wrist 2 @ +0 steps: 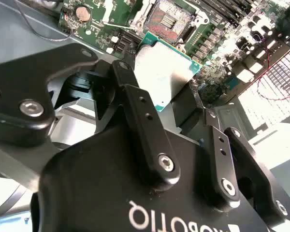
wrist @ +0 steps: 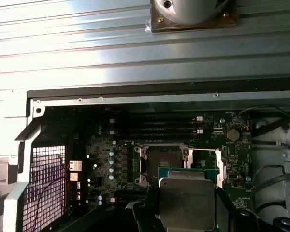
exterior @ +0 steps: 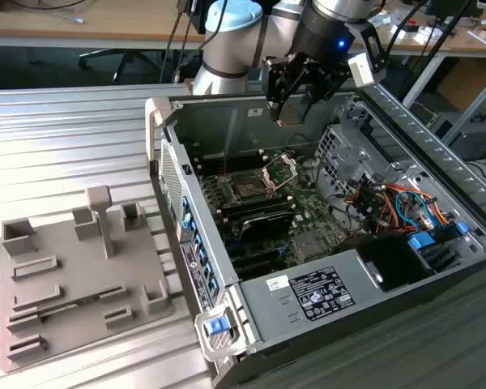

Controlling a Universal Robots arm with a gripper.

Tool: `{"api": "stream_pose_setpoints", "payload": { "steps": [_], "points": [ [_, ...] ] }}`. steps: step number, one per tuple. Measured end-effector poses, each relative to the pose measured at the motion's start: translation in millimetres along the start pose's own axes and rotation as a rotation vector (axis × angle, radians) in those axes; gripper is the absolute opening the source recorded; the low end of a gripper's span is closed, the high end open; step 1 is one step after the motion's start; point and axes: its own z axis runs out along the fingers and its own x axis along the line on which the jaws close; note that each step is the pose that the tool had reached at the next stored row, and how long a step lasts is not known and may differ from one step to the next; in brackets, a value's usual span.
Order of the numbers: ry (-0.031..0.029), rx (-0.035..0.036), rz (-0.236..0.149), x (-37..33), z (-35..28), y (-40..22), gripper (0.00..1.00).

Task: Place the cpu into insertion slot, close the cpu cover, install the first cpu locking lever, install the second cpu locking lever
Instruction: 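Place the cpu into insertion slot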

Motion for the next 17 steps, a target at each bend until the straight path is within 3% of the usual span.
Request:
{"api": "stream_pose_setpoints", "payload": {
  "steps": [17],
  "points": [
    [-0.0008, -0.0001, 0.009, -0.1, 3.3, -0.3, 0.55]
  ]
}}
